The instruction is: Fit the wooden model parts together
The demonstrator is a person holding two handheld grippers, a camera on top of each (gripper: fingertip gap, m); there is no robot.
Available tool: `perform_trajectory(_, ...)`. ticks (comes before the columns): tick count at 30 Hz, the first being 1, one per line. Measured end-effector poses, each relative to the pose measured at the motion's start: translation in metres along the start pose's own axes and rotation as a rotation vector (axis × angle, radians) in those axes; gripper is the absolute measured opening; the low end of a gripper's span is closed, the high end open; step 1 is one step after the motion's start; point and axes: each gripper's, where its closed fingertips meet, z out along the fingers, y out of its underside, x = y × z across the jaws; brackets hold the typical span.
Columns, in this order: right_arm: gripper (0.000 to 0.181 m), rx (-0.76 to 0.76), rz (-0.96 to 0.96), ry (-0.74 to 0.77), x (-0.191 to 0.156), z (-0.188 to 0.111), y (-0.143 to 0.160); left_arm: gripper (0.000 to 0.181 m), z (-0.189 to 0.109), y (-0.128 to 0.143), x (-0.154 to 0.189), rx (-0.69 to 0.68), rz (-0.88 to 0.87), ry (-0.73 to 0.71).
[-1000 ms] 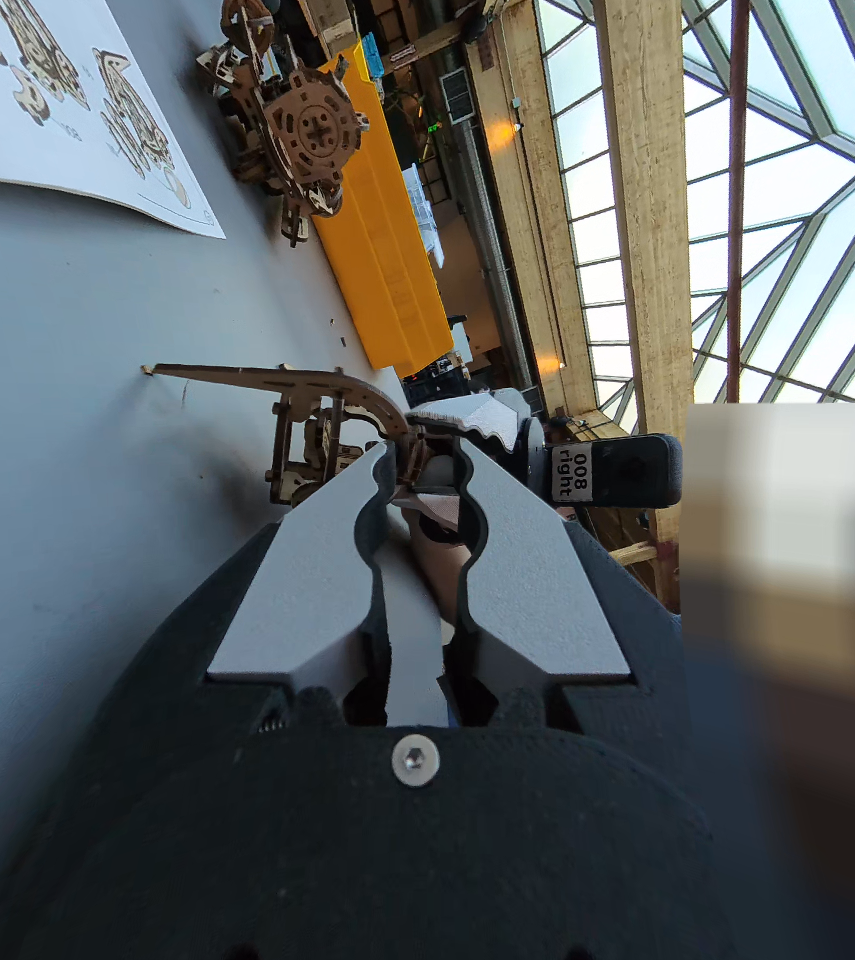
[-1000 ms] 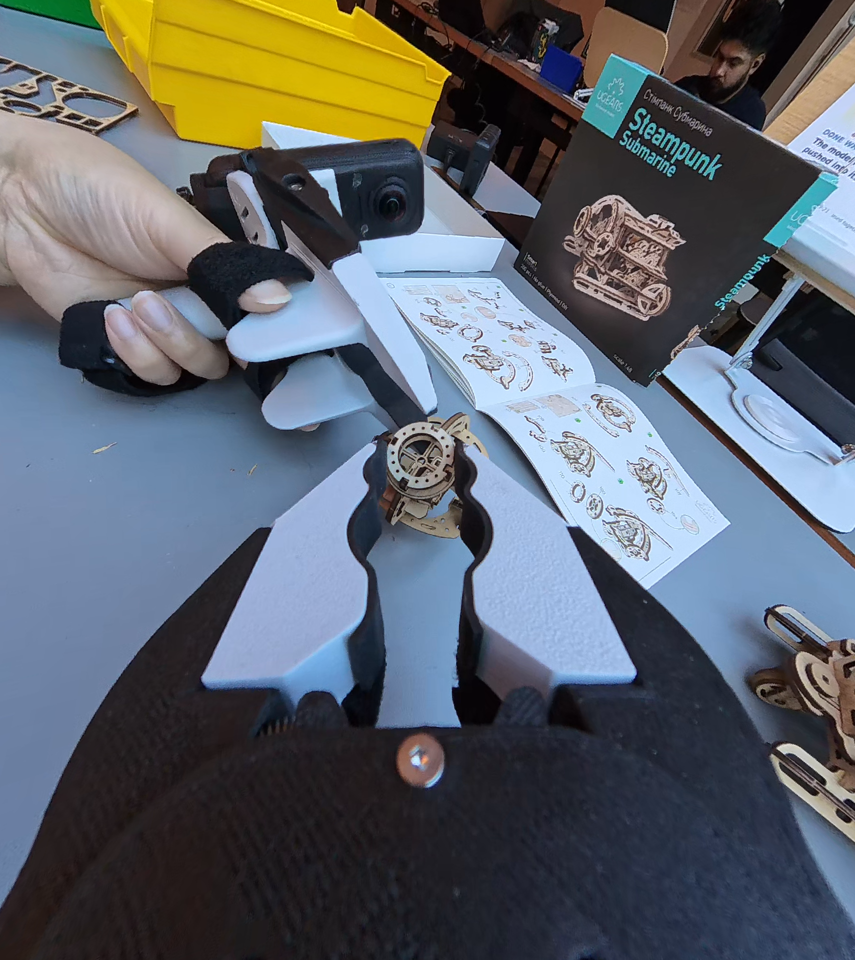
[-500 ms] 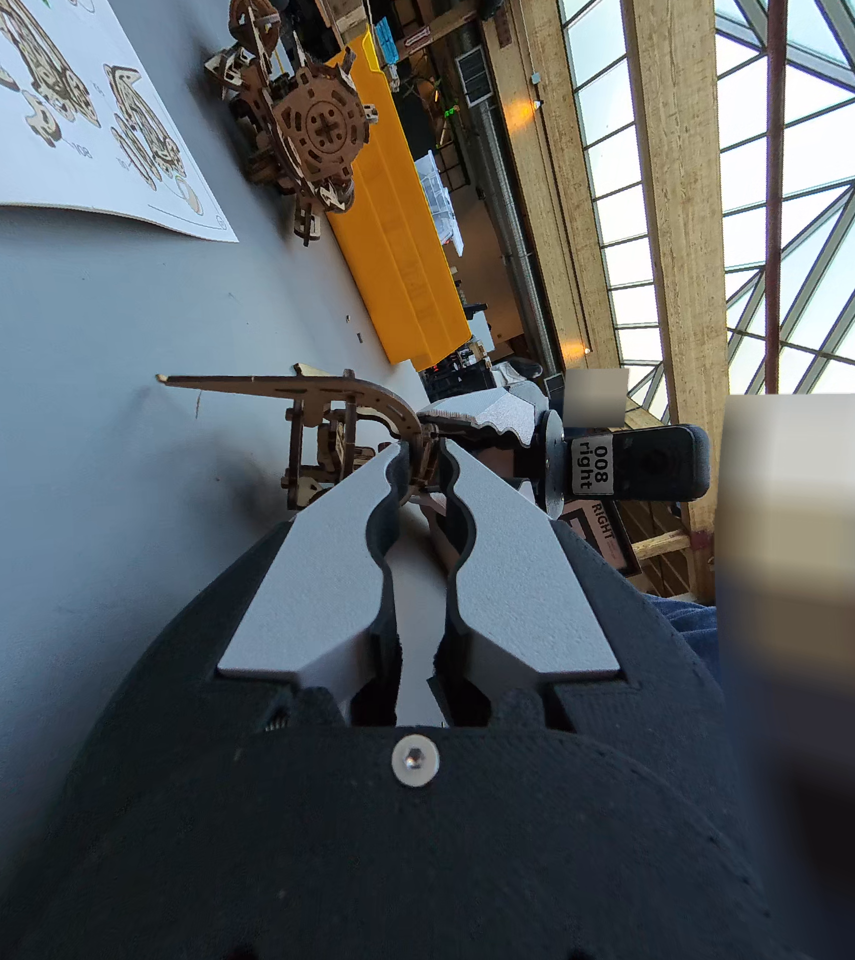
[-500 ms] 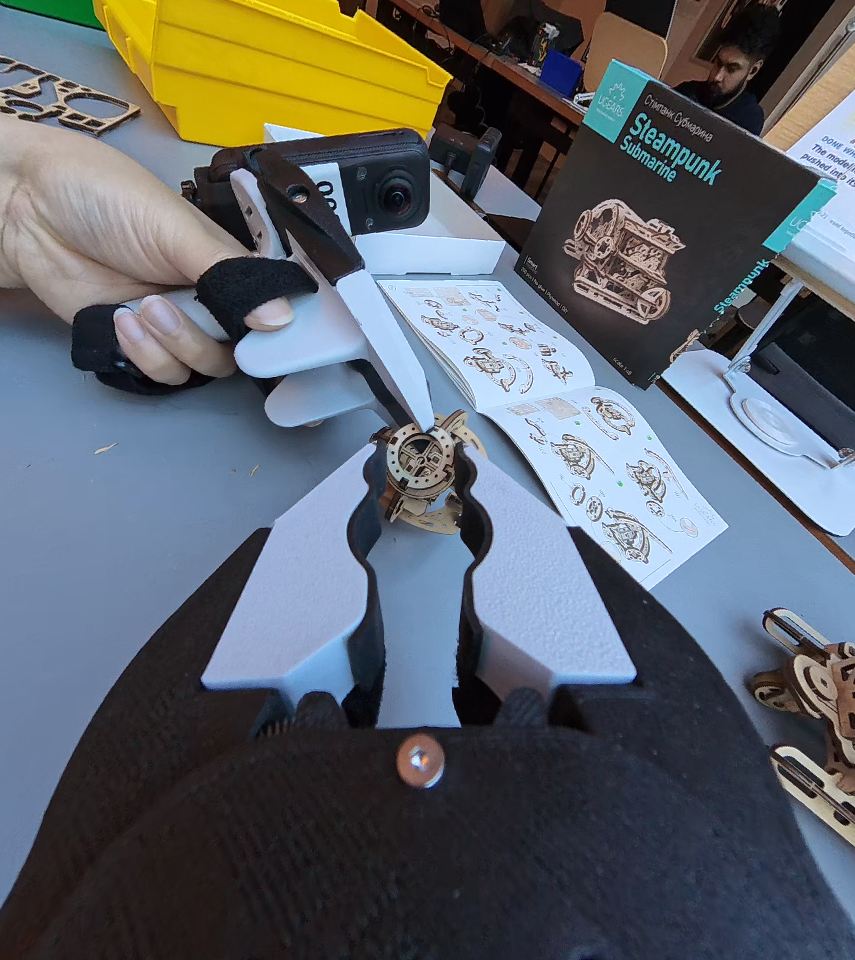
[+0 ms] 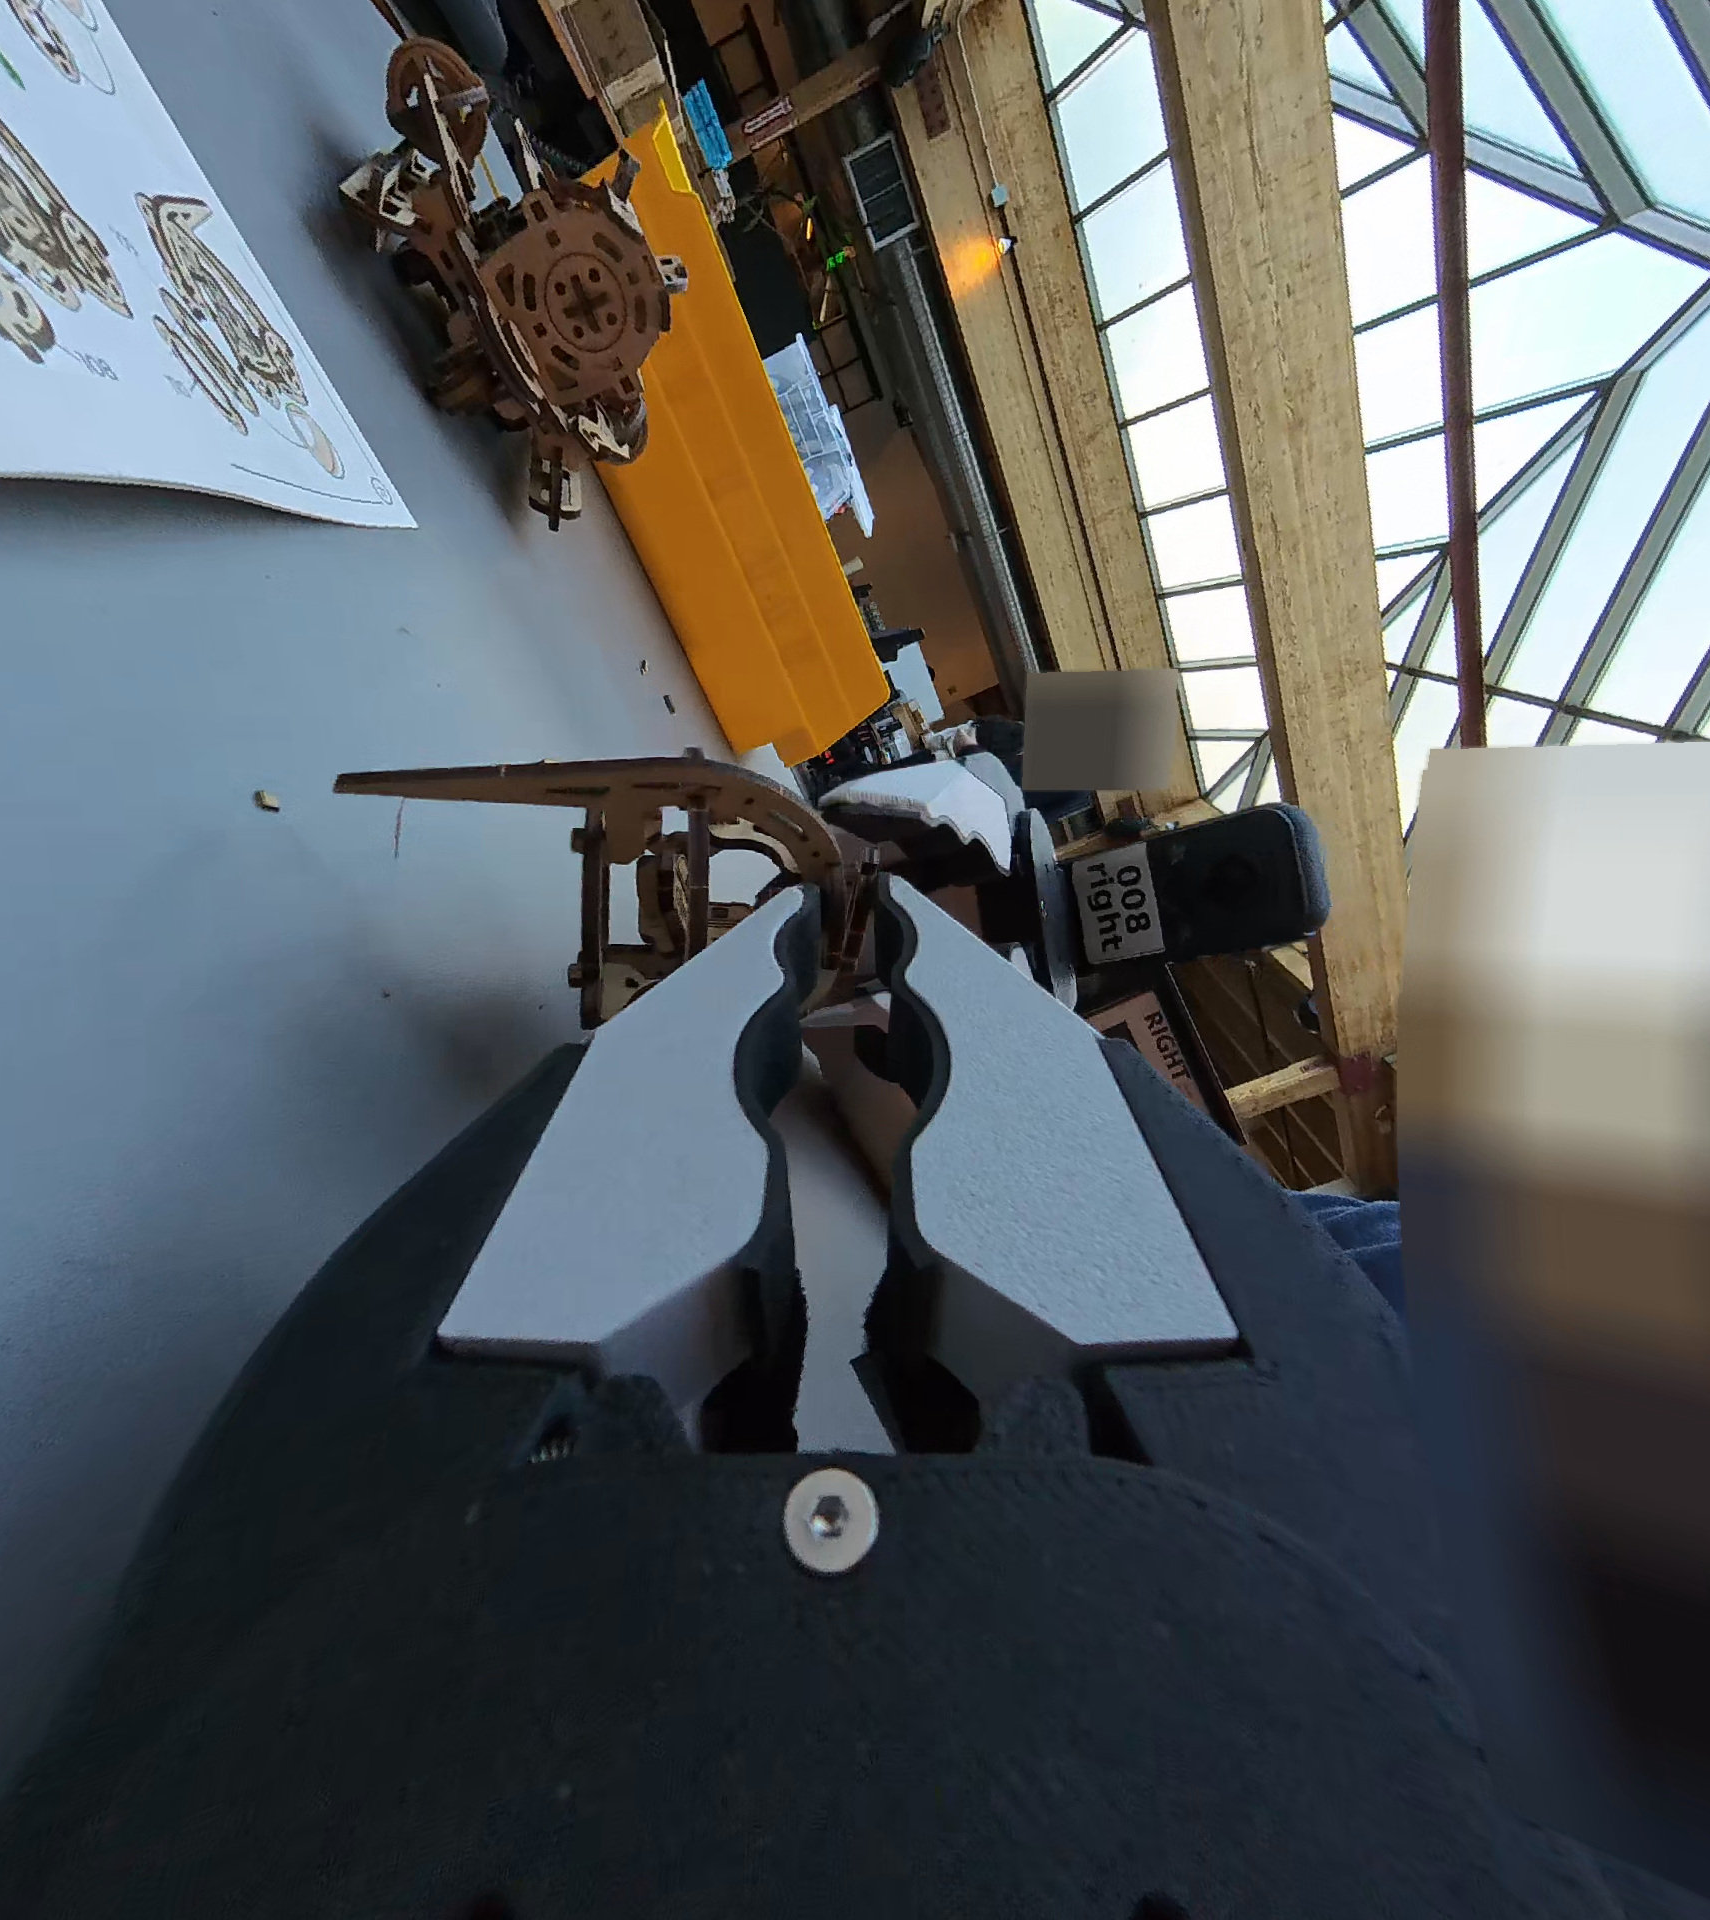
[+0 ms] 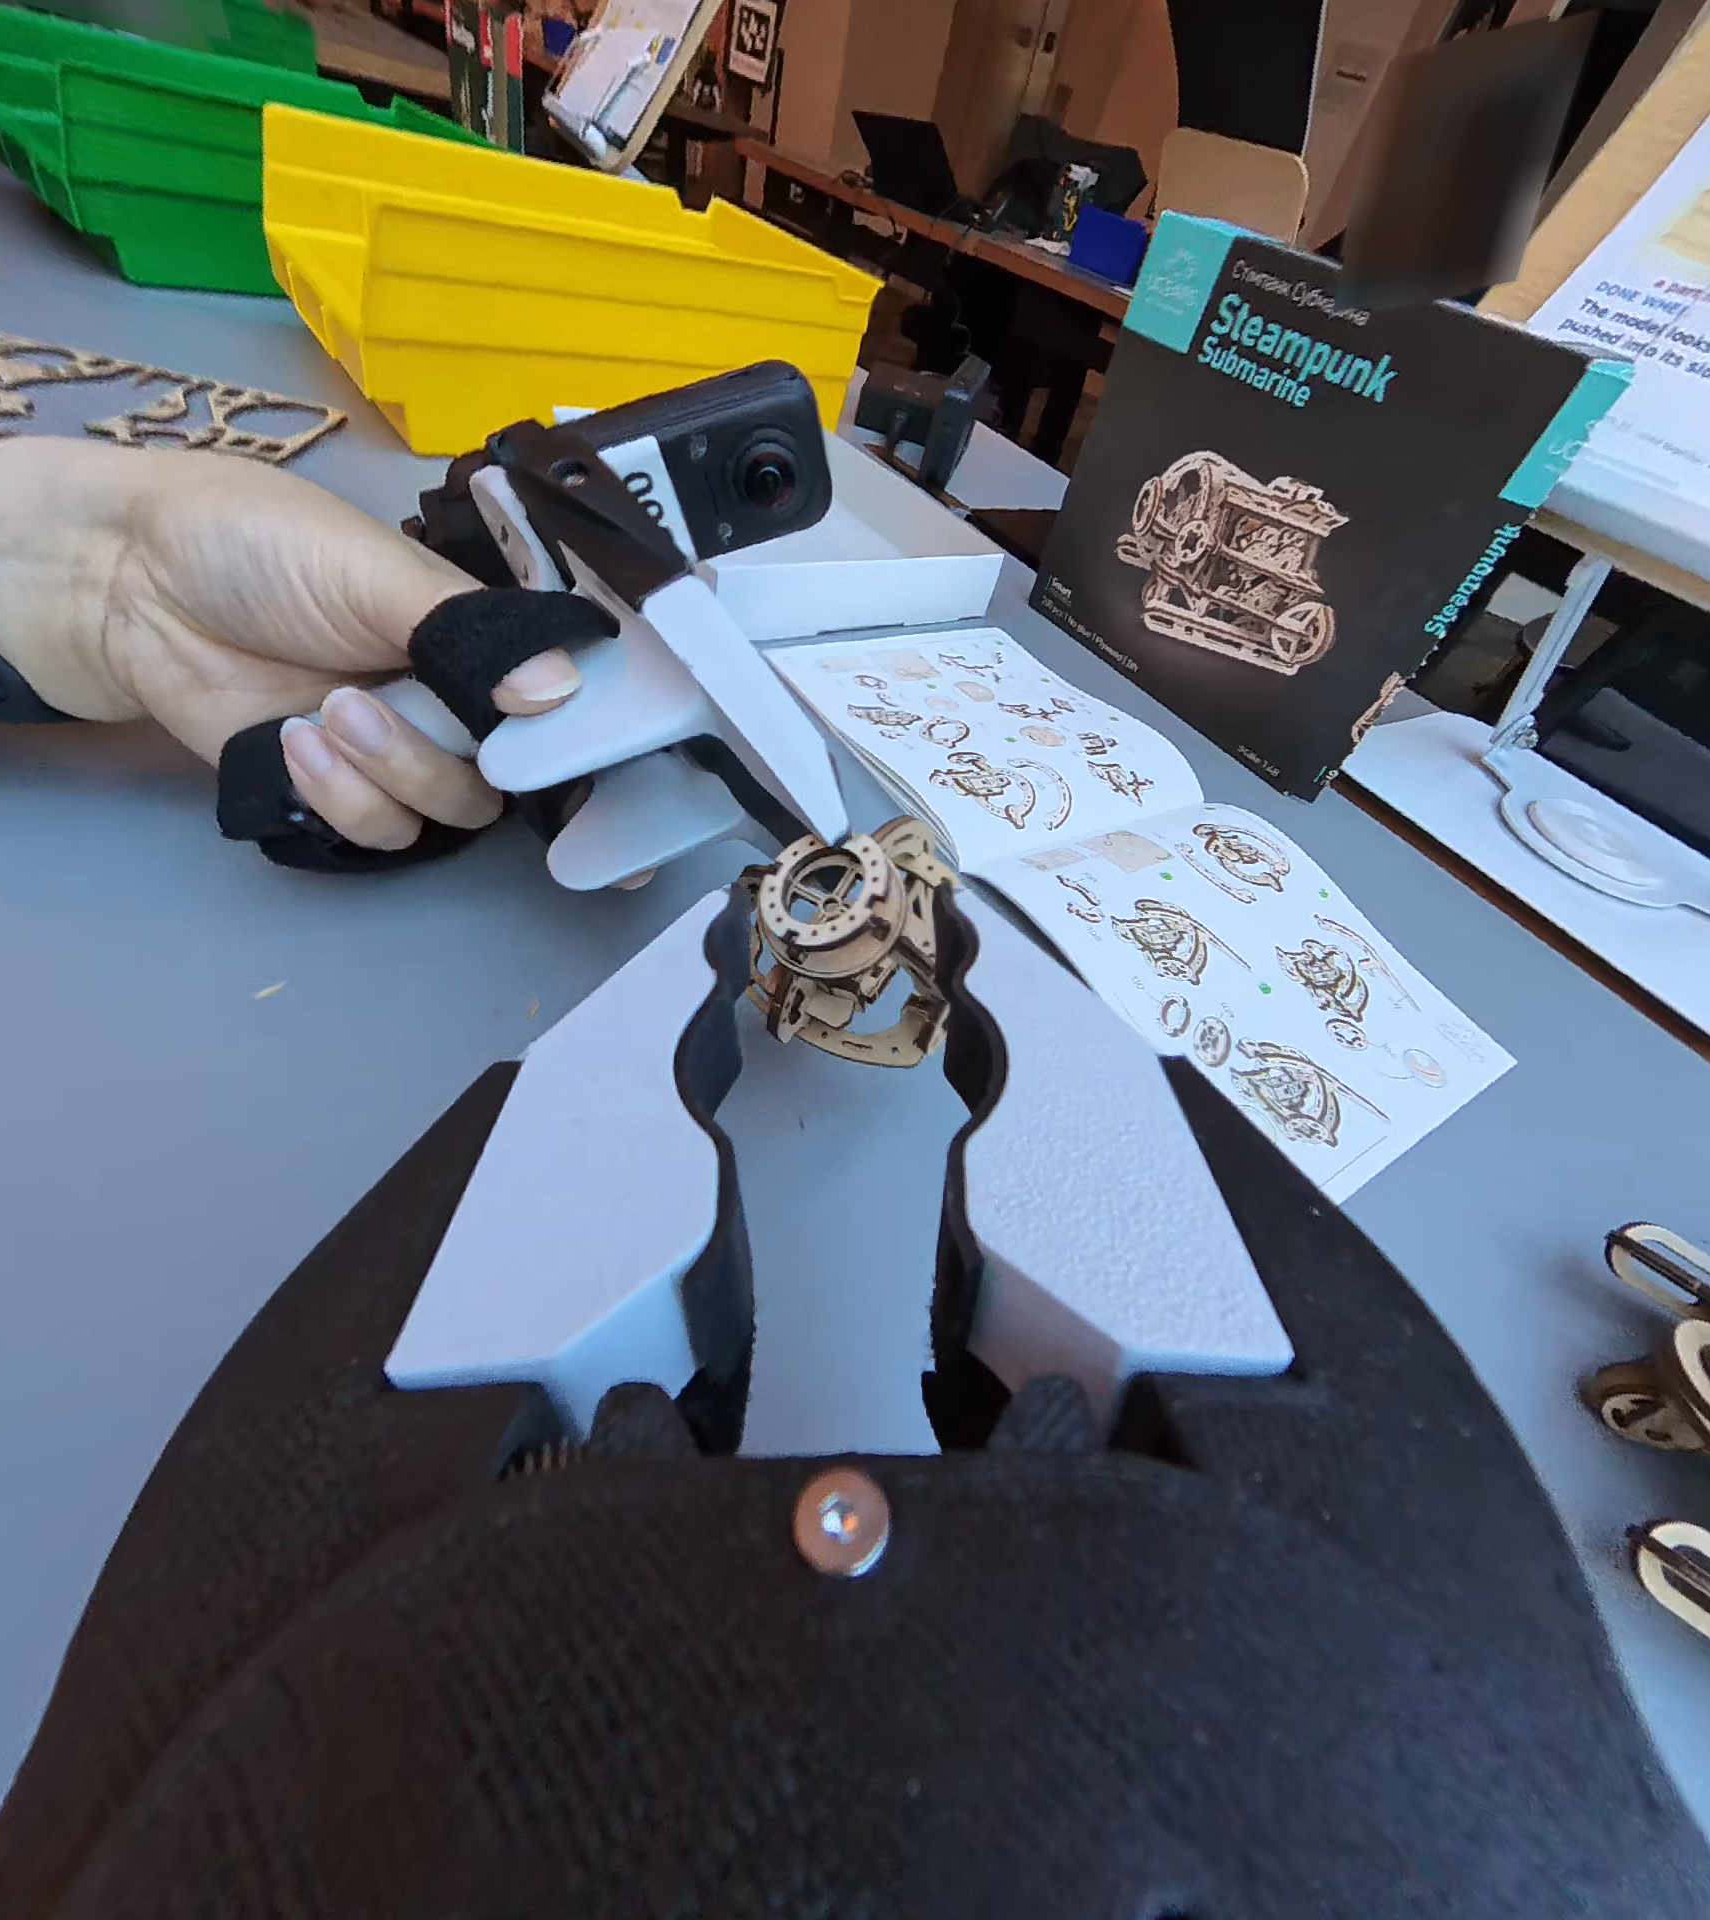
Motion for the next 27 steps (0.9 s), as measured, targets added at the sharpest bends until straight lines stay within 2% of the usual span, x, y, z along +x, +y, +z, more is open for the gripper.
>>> perform_trajectory(4, 0.033, 0.072, 0.145, -0.04, 0.009, -0.011, -0.012, 0.007, -0.001, -0.003, 0.015, 0.002, 0.064, 0.048)
perform_trajectory(8, 0.032, 0.148, 0.381, -0.153, 0.015, -0.023, -0.025, 0.007, -0.003, -0.008, 0.031, 0.017, 0.192, 0.082)
perform_trajectory(15, 0.028, 0.261, 0.881, -0.528, 0.007, -0.035, -0.041, 0.007, -0.002, -0.012, 0.05, 0.064, 0.359, 0.093)
perform_trajectory(17, 0.026, 0.283, 0.911, -0.534, 0.009, -0.035, -0.041, 0.007, -0.001, -0.011, 0.057, 0.067, 0.396, 0.107)
perform_trajectory(21, 0.027, 0.251, 0.821, -0.515, 0.001, -0.032, -0.04, 0.008, 0.002, -0.007, 0.063, 0.062, 0.451, 0.113)
perform_trajectory(27, 0.024, 0.327, 0.812, -0.533, -0.002, -0.035, -0.051, 0.008, 0.006, -0.001, 0.066, 0.047, 0.48, 0.121)
